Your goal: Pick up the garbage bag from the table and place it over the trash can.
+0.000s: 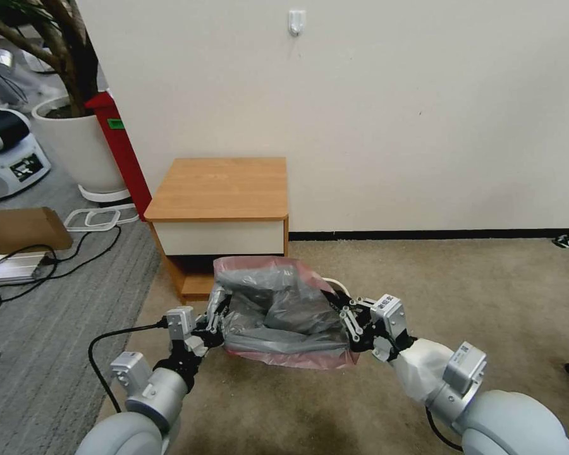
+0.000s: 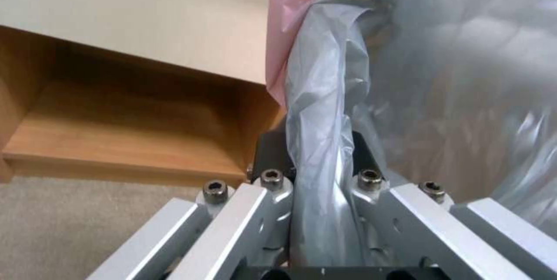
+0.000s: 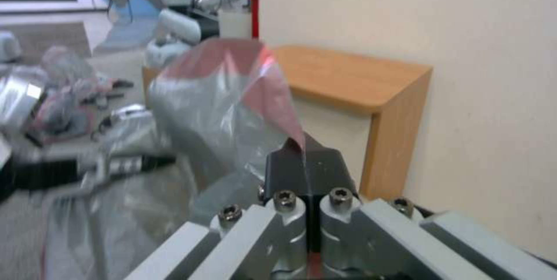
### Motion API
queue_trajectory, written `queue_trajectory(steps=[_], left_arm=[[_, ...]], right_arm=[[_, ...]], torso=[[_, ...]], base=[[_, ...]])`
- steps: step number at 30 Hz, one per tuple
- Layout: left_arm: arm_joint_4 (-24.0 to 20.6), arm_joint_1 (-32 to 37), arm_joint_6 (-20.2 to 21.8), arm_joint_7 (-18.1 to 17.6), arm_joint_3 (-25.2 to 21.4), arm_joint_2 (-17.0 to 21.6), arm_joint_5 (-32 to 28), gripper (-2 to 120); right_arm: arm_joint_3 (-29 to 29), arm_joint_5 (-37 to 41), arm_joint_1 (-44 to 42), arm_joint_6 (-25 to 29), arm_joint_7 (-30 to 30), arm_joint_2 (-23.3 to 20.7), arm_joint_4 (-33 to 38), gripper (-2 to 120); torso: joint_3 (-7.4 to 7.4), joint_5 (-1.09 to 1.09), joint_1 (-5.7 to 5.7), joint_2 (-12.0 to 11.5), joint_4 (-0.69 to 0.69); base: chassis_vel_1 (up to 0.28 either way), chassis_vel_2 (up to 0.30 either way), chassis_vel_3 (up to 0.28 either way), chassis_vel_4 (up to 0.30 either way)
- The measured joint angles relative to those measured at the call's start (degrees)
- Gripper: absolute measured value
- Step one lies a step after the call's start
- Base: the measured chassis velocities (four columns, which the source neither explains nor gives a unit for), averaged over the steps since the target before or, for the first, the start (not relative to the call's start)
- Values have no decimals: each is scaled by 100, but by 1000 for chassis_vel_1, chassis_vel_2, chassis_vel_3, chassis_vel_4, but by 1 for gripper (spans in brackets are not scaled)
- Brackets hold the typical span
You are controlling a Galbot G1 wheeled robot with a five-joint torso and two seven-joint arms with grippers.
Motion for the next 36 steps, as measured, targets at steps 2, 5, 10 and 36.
queue_trajectory(steps=[2,5,10,36], left_arm=[[0,25,0,48,1,-1,49,7],[30,104,-9,221,0,-12,280,7],[103,199,-95,506,-15,-27,567,7],[421,-26,64,502,-389,-68,-1701,7]], right_arm=[[47,100,28,-63,61,-4,15,0],[172,580,146,-415,346,-41,54,0],[236,1542,451,-1222,911,-118,21,0],[520,2782,221,-1967,1801,25,194,0]], torso=[[0,0,0,0,0],[0,1,0,0,0],[0,1,0,0,0],[0,0,0,0,0]], base=[[0,0,0,0],[0,0,0,0],[0,0,0,0],[0,0,0,0]])
